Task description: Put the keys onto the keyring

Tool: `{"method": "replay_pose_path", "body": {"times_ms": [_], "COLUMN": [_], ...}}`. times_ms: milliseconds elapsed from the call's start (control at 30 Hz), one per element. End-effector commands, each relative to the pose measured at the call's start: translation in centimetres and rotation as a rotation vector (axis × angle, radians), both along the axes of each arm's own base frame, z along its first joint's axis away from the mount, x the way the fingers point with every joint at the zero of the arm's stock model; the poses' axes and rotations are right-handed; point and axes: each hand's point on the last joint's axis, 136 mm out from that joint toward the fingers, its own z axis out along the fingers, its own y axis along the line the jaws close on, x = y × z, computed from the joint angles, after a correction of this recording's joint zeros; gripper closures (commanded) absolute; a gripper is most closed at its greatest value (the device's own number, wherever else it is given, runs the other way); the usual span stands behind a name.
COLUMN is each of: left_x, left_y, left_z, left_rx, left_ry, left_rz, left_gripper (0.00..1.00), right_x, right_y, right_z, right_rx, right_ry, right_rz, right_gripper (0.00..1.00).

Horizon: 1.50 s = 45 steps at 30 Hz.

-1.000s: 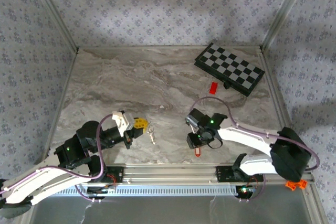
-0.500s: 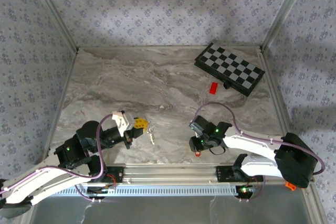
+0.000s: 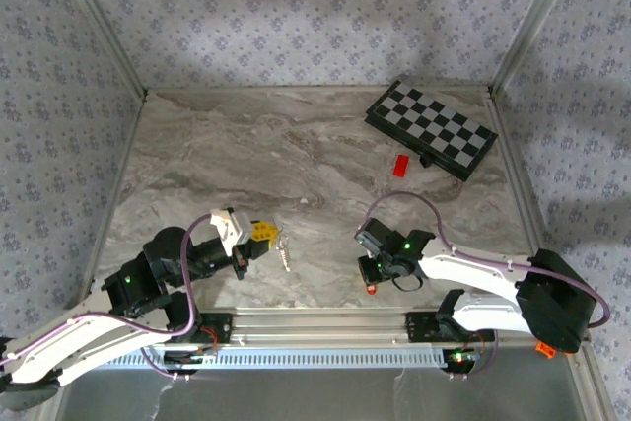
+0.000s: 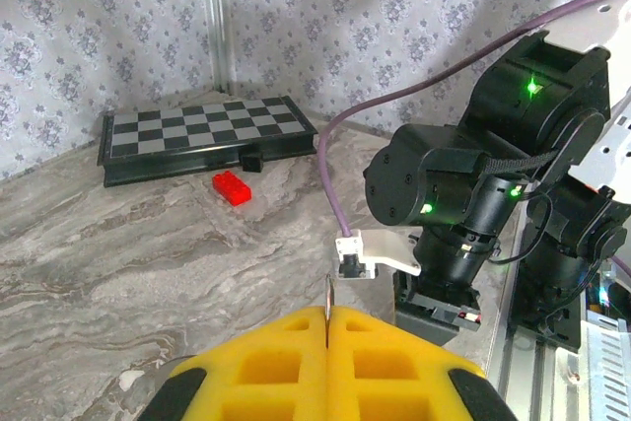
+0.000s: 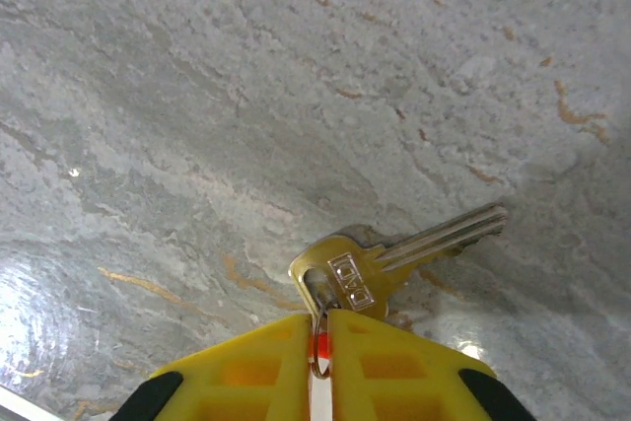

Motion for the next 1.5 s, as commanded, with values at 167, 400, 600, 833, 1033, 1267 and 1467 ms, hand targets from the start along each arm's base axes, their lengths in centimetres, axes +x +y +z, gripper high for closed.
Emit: {"method": "replay_pose_path", "body": {"times_ms": [167, 400, 600, 833, 1033, 1267, 1467], "left_x": [-0.2, -0.1, 0.0, -0.2, -0.1, -0.1, -0.2], "left_y": [0.1, 0.2, 0.2, 0.8, 1.2, 1.1, 1.0], "left_z": [1.9, 1.7, 1.5, 2.2, 2.4, 2.3, 2.3], "left_rx": [-0.074, -0.072, -0.065, -0.086, -0.095, -0.093, -0.098], "left_ry": [-0.025, -0.032, -0.040, -0.056, -0.066, -0.062, -0.060], "left_rz": [-0.008, -0.004, 0.005, 0.012, 0.028, 0.025, 0.019], "left_gripper": [1.00, 1.00, 1.00, 1.00, 1.00, 1.00, 1.00], "right_x": [-0.3, -2.8, -4.1, -3.7, -2.4, -1.6, -1.2], "right_y": [-0.2, -2.6, -2.5, -2.1, -1.8, -1.6, -1.4], "right_z": [1.0, 1.2, 1.5, 0.7, 0.0, -0.1, 0.9], "right_rx": [-0.055, -0.269, -0.338, -0.335, -0.327, -0.321, -0.303], "right_ry": [-0.021, 0.161, 0.298, 0.367, 0.364, 0.325, 0.264], "right_rz": [0.010, 0.022, 0.061, 0.098, 0.120, 0.112, 0.090], "right_gripper": [0.95, 1.00, 1.00, 1.00, 1.00, 0.90, 0.74]}}
